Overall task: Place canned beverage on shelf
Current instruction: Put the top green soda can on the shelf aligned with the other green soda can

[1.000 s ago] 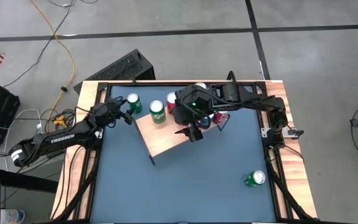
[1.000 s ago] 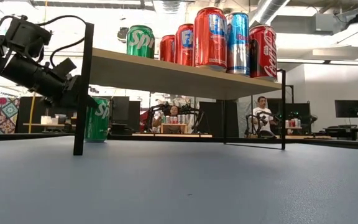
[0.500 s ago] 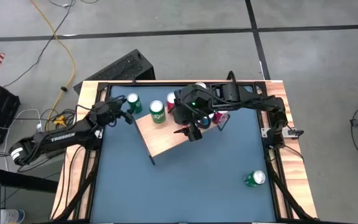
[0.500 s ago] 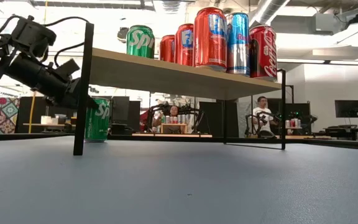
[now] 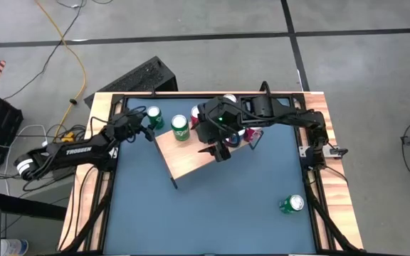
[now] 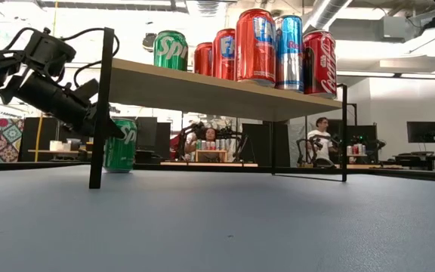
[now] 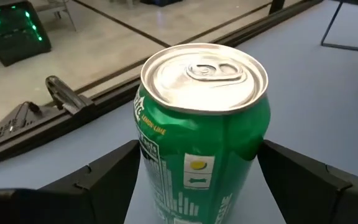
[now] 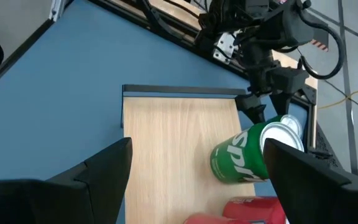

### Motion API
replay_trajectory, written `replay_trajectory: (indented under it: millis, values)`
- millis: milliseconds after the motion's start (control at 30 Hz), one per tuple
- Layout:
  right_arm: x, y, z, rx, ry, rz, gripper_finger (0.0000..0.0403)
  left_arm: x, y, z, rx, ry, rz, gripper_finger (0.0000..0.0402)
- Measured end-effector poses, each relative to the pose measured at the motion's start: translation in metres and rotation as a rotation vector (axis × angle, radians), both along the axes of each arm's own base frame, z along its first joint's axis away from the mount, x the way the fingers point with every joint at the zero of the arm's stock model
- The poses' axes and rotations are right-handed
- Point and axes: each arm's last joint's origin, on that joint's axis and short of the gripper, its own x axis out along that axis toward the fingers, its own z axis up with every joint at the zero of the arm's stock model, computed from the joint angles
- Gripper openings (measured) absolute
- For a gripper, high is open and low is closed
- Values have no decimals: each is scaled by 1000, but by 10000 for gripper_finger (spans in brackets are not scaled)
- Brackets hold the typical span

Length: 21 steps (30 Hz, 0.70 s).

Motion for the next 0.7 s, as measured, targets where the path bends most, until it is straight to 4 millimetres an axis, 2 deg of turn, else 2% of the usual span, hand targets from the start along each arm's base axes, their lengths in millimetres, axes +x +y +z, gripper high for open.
replay_trajectory:
  millis: [233,400,533,600,700]
  values:
    - [1,0,1,1,-16,0,347,3,6,-3,0,-13,-8,297]
    - [1,0,2,2,-16,0,347,5,8,-13,-57,19,-3,238]
    - [1,0,2,2,-16,0,347,5,9,-15,-79,19,16,228]
    - [1,1,2,3,-16,1,347,5,9,-14,-87,3,27,195]
    - [0,4,2,4,-16,7,347,4,8,-12,-91,-22,34,167]
